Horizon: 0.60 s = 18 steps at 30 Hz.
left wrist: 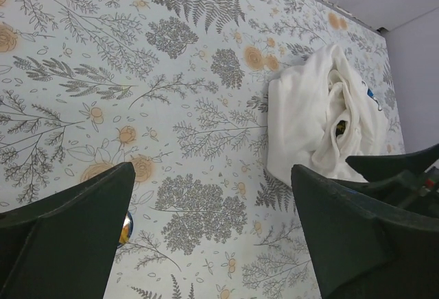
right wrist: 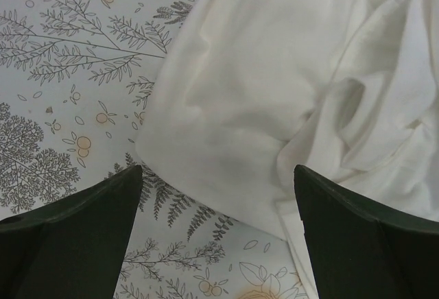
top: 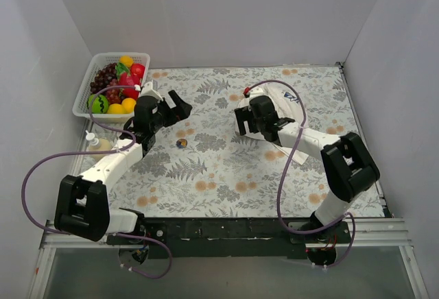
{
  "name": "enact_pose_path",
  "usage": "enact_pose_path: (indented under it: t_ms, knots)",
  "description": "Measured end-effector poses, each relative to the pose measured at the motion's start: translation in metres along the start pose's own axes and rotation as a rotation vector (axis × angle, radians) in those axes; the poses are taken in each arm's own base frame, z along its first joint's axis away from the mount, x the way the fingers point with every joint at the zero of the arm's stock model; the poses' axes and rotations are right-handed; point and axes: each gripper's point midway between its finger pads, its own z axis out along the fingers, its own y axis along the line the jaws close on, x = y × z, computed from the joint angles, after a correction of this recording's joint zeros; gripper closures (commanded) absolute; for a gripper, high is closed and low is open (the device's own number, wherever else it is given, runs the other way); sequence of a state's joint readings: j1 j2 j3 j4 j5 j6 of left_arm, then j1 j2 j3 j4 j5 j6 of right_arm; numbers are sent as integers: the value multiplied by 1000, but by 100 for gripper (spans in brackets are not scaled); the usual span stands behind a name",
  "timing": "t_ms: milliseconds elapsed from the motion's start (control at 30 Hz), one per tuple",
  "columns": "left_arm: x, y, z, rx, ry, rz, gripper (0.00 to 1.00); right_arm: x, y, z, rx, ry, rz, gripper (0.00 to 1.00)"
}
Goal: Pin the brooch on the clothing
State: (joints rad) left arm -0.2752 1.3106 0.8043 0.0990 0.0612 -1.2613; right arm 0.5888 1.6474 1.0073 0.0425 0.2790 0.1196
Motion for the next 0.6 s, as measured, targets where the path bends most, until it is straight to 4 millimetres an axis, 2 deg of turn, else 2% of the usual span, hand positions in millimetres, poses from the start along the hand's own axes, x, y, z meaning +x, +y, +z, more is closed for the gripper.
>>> enact_pose_path:
  t_ms: [133,167,233,300,333,367,433,600]
  knots:
    - [-4,-8,-1,29,2,11,2,12,19,21,-8,47,-39,7]
    - [-4,-9,-1,34,4,14,2,14,22,26,-9,56,-46,12]
    - [-4,-10,-2,41,6,18,2,21,28,37,-2,83,-59,15]
    - [-5,-11,-3,44,2,19,2,27,33,48,4,110,-64,36]
    - [-6,-12,-4,45,-1,21,2,30,34,52,7,121,-68,53]
    - [-8,-13,-6,48,-5,23,2,33,35,56,8,133,-72,84]
    - [-11,-15,-9,53,-14,28,2,36,37,60,1,143,-75,99]
    - [-22,-22,-19,69,-50,42,2,30,39,60,-9,148,-78,99]
